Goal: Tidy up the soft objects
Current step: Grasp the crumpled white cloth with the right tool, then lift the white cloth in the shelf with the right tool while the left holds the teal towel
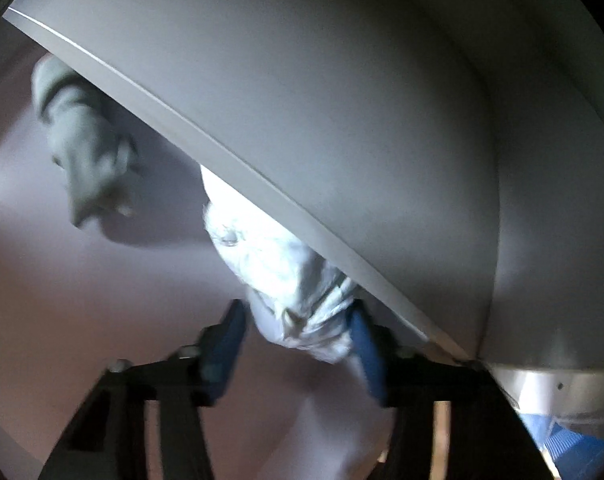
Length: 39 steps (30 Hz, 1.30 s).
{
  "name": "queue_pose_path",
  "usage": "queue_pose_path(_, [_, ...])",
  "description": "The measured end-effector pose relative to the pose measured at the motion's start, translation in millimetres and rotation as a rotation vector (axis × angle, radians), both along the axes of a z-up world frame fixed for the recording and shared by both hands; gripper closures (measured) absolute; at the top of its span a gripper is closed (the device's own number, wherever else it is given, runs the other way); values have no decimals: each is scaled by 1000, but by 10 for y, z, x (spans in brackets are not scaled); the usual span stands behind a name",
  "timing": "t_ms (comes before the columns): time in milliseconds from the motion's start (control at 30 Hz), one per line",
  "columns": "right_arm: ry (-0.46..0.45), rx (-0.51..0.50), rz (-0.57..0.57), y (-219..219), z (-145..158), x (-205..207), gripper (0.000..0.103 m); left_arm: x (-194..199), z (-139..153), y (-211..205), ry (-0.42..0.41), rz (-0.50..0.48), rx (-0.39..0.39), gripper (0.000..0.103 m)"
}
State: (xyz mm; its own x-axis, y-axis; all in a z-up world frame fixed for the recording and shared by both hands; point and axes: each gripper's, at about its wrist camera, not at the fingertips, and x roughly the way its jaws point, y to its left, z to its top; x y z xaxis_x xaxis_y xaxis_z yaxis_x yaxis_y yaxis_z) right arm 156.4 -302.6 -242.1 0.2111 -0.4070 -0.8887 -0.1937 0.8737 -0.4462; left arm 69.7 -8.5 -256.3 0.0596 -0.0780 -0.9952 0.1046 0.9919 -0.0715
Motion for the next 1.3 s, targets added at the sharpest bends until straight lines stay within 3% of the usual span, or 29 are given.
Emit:
queue_pose_path(200, [67, 101, -67, -113, 24, -255, 60, -56, -48, 39, 20, -31, 36, 43])
queue_pose_path(300, [125, 205, -115, -4, 15, -317, 59, -92, -75, 56, 38, -46, 57, 52])
queue_pose_path(400, [177, 378, -182, -55, 97, -427, 54, -129, -47, 97, 36, -53, 64, 53])
queue_pose_path(467, [170, 445, -228, -161, 207, -463, 53, -127, -39, 116, 34, -54, 64, 54])
queue_pose_path(567, [72, 458, -238, -202, 417, -547, 43, -79, -59, -15, 31, -51, 65, 61])
queue_pose_path(700, [13, 495, -145, 103, 684, -473, 41, -35, -100, -15, 38, -53, 61, 65])
queue_pose_path(733, [12, 490, -121, 232, 683, -635, 41, -12, -90, -5, 40, -54, 60, 66])
queue_pose_path(833, [59, 442, 39, 505, 572, -729, 41, 35, -136, -5, 42, -50, 56, 67])
queue_pose_path(867, [75, 416, 79, 567, 312, -638, 41, 35, -129, 14, 41, -47, 55, 67])
queue_pose_path(900, [79, 396, 101, 670, 241, -762, 41, 32, -118, 37, 40, -44, 53, 67])
queue_pose_path(1067, [112, 310, 299, 1035, 61, -706, 41, 51, -213, 69, 41, -44, 54, 67])
queue_pose_path(1167, [164, 328, 205, 906, -121, -656, 33, 66, -235, -1, 39, -43, 52, 67])
queue_pose_path(1267, [250, 468, 2, 693, -101, -694, 29, 67, -226, -14, 35, -42, 51, 67])
queue_pose_path(1300, [246, 514, -19, 649, -72, -733, 29, 62, -222, -16, 35, -43, 51, 67])
